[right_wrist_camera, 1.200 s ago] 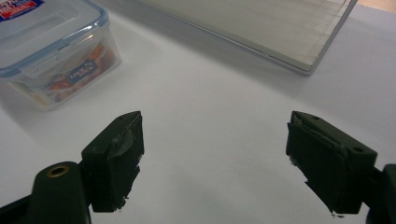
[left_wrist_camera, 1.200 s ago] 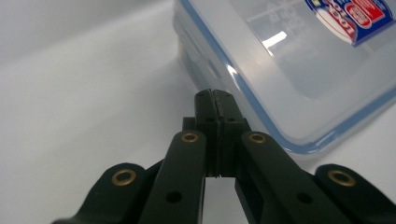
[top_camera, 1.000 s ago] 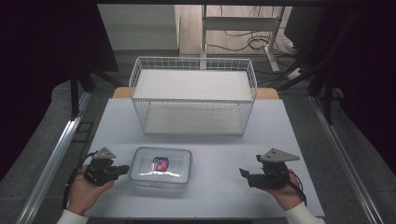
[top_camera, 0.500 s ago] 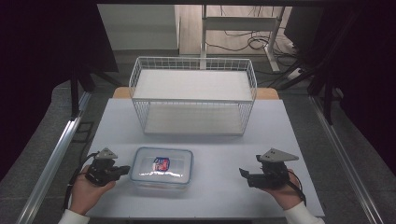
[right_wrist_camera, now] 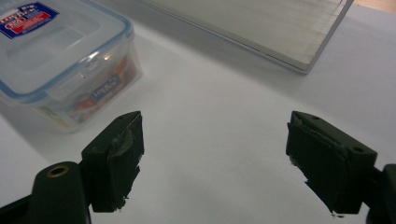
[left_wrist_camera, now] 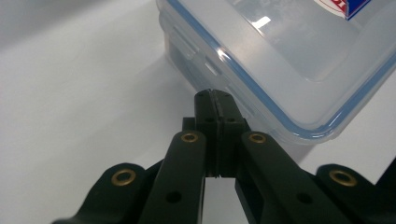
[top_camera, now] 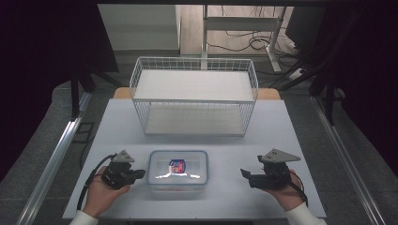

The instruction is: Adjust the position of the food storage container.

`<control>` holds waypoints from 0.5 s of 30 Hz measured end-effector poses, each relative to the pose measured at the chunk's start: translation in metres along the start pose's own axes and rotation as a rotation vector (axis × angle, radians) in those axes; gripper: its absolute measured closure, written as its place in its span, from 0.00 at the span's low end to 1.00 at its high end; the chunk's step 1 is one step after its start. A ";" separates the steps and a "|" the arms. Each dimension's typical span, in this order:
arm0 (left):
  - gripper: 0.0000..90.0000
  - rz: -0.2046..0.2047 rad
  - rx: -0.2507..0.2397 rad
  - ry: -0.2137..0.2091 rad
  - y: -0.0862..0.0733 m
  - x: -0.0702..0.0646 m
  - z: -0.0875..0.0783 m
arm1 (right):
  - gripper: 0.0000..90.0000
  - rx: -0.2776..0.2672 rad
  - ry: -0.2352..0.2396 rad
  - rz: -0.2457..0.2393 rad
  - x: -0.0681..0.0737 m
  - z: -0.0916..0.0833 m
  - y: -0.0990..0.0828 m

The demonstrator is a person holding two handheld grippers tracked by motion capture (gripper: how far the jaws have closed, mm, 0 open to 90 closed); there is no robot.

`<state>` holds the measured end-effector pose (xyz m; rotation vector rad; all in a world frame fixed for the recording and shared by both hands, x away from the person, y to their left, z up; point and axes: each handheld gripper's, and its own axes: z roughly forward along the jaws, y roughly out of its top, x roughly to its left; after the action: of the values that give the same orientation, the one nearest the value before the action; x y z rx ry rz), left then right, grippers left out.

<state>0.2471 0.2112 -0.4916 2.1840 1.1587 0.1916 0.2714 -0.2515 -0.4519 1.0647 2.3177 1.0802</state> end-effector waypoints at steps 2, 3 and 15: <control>1.00 0.015 0.003 -0.005 0.004 -0.005 0.003 | 0.22 -0.001 0.000 0.000 0.000 0.000 0.000; 1.00 0.015 0.003 -0.005 0.004 -0.005 0.003 | 0.22 -0.001 0.000 0.000 0.000 0.000 0.000; 1.00 0.058 0.049 -0.006 0.022 -0.021 0.029 | 0.22 0.001 0.000 -0.006 0.001 0.001 0.000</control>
<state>0.2619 0.1719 -0.4974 2.2614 1.1090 0.1829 0.2715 -0.2504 -0.4519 1.0577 2.3204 1.0772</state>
